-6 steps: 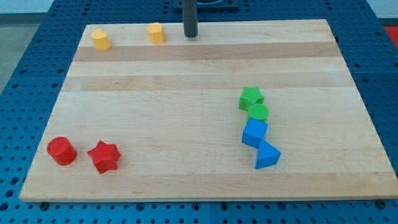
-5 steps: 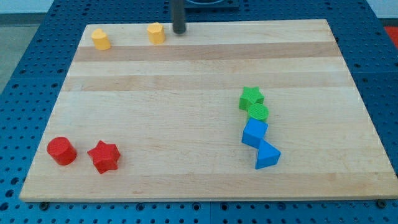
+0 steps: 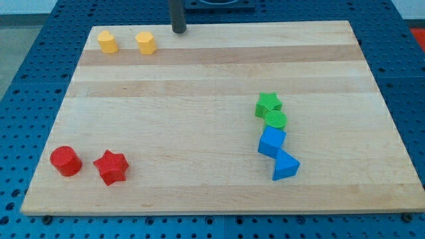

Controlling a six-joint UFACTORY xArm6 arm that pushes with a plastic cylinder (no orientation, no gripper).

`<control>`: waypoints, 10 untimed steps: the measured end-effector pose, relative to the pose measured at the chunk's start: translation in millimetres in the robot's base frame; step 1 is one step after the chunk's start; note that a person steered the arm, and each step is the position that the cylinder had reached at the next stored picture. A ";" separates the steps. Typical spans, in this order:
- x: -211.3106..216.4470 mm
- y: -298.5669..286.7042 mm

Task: Move the yellow hexagon to the right side of the yellow heart

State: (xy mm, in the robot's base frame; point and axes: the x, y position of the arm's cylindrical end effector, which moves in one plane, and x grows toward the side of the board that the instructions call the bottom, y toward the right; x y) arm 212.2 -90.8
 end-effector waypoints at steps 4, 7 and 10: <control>45.4 -52.9; 55.7 -77.3; 60.0 -47.0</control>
State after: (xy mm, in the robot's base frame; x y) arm 272.2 -137.8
